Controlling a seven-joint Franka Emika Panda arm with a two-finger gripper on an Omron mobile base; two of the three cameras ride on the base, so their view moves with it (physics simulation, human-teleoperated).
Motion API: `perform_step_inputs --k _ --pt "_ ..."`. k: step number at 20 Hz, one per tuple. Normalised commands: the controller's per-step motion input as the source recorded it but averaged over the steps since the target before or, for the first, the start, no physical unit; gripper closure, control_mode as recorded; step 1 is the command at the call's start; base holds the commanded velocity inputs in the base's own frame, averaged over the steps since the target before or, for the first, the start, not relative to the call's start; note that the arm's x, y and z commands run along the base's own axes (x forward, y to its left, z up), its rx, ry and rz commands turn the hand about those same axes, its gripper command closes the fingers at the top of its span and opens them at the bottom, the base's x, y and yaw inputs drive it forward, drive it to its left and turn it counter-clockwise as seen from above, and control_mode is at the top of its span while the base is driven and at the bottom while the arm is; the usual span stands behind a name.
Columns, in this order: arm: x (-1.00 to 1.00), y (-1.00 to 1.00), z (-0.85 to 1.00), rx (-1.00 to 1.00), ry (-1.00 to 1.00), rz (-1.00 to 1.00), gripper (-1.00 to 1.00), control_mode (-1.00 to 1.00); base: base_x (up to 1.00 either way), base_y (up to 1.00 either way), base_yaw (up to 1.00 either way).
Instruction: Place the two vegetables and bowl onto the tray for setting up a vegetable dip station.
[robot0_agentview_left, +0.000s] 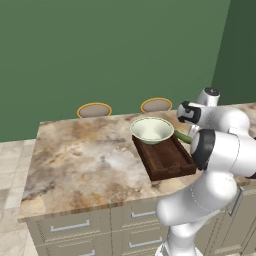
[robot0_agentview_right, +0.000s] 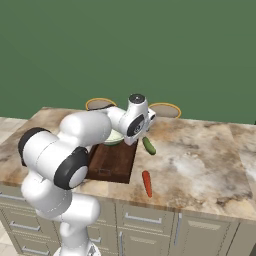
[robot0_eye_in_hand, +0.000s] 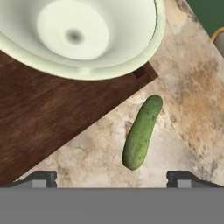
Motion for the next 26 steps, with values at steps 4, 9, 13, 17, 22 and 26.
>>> perform_step_inputs --k 4,9,13,17,22,26 --pt "0.09 -0.03 0.00 0.00 0.00 -0.05 -1.00 -1.00 0.00 0.00 0.00" --pt "0.13 -0.08 0.00 0.00 0.00 -0.05 -1.00 -1.00 0.00 0.00 0.00" --pt "0.12 -0.09 0.00 0.00 0.00 -0.04 -1.00 -1.00 0.00 0.00 0.00" --pt "0.10 -0.08 0.00 0.00 0.00 -0.02 -1.00 -1.00 0.00 0.00 0.00" --pt "0.07 0.00 0.00 0.00 0.00 0.00 -1.00 -1.00 0.00 0.00 0.00" --pt "0.12 0.00 -0.02 0.00 0.00 0.00 -1.00 -1.00 0.00 0.00 0.00"
